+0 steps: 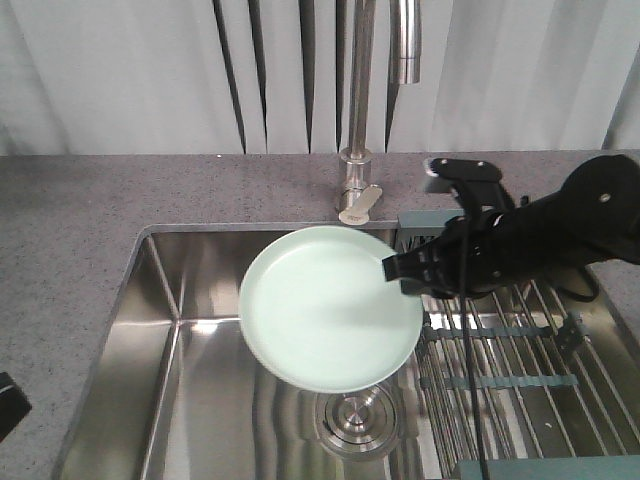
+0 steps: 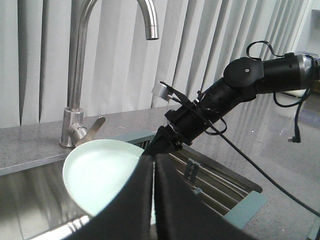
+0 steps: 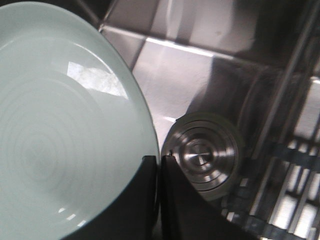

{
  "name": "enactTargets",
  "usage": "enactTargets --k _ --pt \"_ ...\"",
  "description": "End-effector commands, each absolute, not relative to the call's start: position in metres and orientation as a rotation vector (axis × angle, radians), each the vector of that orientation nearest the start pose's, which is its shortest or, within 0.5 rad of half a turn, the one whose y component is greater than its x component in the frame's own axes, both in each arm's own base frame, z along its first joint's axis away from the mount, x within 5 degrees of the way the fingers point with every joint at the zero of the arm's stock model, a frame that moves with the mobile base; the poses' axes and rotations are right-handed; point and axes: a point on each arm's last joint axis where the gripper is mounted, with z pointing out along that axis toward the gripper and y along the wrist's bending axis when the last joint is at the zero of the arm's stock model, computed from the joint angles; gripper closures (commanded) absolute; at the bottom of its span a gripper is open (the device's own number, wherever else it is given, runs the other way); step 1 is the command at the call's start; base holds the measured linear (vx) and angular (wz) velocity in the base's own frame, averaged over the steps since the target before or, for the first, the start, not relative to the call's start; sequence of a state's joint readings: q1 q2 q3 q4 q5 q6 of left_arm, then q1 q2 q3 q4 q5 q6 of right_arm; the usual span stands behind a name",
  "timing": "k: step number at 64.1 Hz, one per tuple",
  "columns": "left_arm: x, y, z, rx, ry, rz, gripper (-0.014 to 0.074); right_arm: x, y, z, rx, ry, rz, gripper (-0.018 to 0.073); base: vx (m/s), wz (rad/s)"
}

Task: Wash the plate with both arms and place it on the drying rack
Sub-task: 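Swing the held plate flat over the sink basin with the right gripper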

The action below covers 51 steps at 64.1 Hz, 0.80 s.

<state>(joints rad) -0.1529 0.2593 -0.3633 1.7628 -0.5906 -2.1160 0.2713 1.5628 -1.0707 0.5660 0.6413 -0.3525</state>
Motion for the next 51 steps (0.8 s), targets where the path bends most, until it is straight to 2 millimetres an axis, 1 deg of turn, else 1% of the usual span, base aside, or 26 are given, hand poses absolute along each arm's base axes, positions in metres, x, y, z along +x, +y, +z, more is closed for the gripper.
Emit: enactTargets --k 1,4,8,13,15,19,23,28,32,36,39,42,46,48,51 --pt "0.048 -0.056 0.313 0.354 1.523 -0.774 0.0602 0.309 0.084 0.284 -0.242 2.464 0.515 0.0561 0.00 0.00" --pt "0.048 -0.056 0.313 0.357 1.524 -0.776 0.0602 0.303 0.070 0.284 -0.233 2.504 0.490 0.0561 0.00 0.00" --pt "0.048 -0.057 0.313 0.361 1.525 -0.780 0.0602 0.291 0.057 0.285 -0.233 2.538 0.461 0.0561 0.00 0.00" --pt "0.047 -0.058 0.313 0.371 1.527 -0.787 0.0602 0.269 0.052 0.281 -0.250 2.579 0.455 0.0561 0.00 0.00" --pt "0.047 -0.058 0.313 0.372 1.527 -0.787 0.0602 0.260 0.052 0.276 -0.241 2.594 0.471 0.0561 0.00 0.00" --pt "0.047 -0.058 0.313 0.373 1.527 -0.788 0.0602 0.240 0.059 0.271 -0.208 2.580 0.544 0.0561 0.00 0.00" --pt "0.047 -0.058 0.313 0.373 1.527 -0.788 0.0602 0.226 0.068 0.265 -0.193 2.555 0.603 0.0561 0.00 0.00" --pt "0.047 -0.058 0.313 0.373 1.527 -0.788 0.0602 0.215 0.089 0.264 -0.203 2.509 0.699 0.0561 0.00 0.00" --pt "0.047 -0.058 0.313 0.372 1.527 -0.787 0.0602 0.215 0.103 0.266 -0.224 2.470 0.735 0.0561 0.00 0.00" --pt "0.047 -0.058 0.313 0.371 1.527 -0.787 0.0602 0.221 0.118 0.268 -0.235 2.432 0.753 0.0561 0.00 0.00" --pt "0.047 -0.058 0.313 0.371 1.527 -0.787 0.0602 0.231 0.127 0.268 -0.233 2.411 0.748 0.0561 0.00 0.00" --pt "0.047 -0.058 0.313 0.372 1.527 -0.787 0.0602 0.245 0.133 0.270 -0.222 2.393 0.740 0.0561 0.00 0.00" --pt "0.047 -0.058 0.313 0.372 1.527 -0.787 0.0602 0.265 0.134 0.269 -0.212 2.392 0.711 0.0561 0.00 0.00" --pt "0.047 -0.058 0.313 0.372 1.527 -0.787 0.0602 0.276 0.131 0.269 -0.201 2.389 0.689 0.0561 0.00 0.00" --pt "0.047 -0.058 0.313 0.372 1.527 -0.787 0.0602 0.288 0.125 0.272 -0.189 2.384 0.664 0.0561 0.00 0.00"
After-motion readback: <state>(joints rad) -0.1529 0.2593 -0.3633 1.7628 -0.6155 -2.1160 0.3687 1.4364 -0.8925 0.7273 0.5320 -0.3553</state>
